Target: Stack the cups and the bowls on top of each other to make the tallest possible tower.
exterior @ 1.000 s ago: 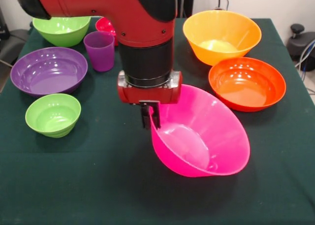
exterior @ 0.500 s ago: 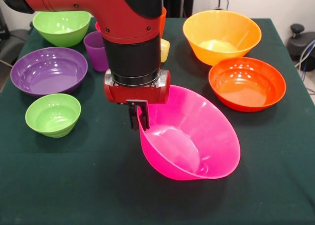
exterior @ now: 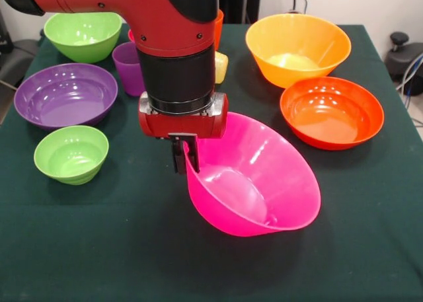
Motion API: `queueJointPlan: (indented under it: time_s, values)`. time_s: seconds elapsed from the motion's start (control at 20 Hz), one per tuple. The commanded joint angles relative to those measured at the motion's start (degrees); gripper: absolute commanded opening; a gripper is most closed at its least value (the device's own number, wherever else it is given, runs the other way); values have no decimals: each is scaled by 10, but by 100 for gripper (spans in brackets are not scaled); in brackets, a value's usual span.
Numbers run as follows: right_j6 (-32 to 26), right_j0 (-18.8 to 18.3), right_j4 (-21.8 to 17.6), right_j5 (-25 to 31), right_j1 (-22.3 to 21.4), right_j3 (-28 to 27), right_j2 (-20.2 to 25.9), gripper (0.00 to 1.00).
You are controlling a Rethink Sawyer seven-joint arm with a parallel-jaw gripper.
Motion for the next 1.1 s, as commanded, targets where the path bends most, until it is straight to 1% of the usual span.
queueJointPlan:
  time_s: [0.05,0.25,0.3,0.95,1.0,1.1]
  values:
    - [-184,-1,-35,43,2,-8,17,0]
    - [-187,-2,-36,40,3,-7,19,0]
    - [-187,-2,-36,41,4,-8,20,100]
    - [-169,1,-33,29,6,-9,21,100]
    - [-166,3,-31,38,6,-11,19,100]
    - [-164,2,-30,36,2,-6,20,100]
